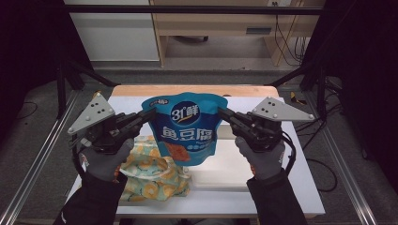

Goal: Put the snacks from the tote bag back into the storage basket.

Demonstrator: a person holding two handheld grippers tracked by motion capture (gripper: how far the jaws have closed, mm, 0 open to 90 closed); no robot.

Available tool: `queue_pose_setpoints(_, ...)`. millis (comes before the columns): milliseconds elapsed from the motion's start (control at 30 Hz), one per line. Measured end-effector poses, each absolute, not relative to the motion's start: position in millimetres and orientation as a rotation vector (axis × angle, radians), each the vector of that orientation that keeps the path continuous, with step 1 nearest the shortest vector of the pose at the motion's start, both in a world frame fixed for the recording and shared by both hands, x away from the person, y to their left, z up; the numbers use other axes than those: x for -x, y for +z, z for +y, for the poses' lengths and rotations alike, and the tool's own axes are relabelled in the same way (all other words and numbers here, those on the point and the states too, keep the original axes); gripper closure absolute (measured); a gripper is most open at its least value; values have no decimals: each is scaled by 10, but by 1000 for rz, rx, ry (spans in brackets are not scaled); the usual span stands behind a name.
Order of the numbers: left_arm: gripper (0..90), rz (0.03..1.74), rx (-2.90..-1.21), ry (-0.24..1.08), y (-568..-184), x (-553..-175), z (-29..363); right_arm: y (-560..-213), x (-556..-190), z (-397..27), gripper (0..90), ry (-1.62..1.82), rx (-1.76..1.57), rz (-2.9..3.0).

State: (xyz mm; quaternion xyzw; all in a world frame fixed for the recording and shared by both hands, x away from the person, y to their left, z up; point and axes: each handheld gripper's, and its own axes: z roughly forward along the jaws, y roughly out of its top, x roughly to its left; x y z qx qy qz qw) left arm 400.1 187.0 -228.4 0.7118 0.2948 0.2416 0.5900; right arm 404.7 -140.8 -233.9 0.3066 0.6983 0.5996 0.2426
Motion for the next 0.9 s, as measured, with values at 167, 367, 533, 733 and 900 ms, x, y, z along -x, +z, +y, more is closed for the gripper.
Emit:
queue_pose_setpoints(167,900,663,-1670,545,-2314,-4030,1726,-2371,-4025,-1559,900,1626,-867,1887)
queue_pose_setpoints(367,900,652,-1676,526,-2351,-4050,1605,-2410,-4011,-1671,900,1614,-893,1876)
queue_pose_setpoints(533,900,637,-1683,517,-2382,-4063,1514,-2447,-3997,-1760,900,1602,-905,1867)
queue_pose_setpoints(733,900,627,-1697,503,-2421,-4089,1430,-2495,-3979,-1854,900,1591,-934,1859)
queue_pose_setpoints(900,900,623,-1711,491,-2486,-4122,1342,-2566,-3975,-1925,900,1588,-957,1852)
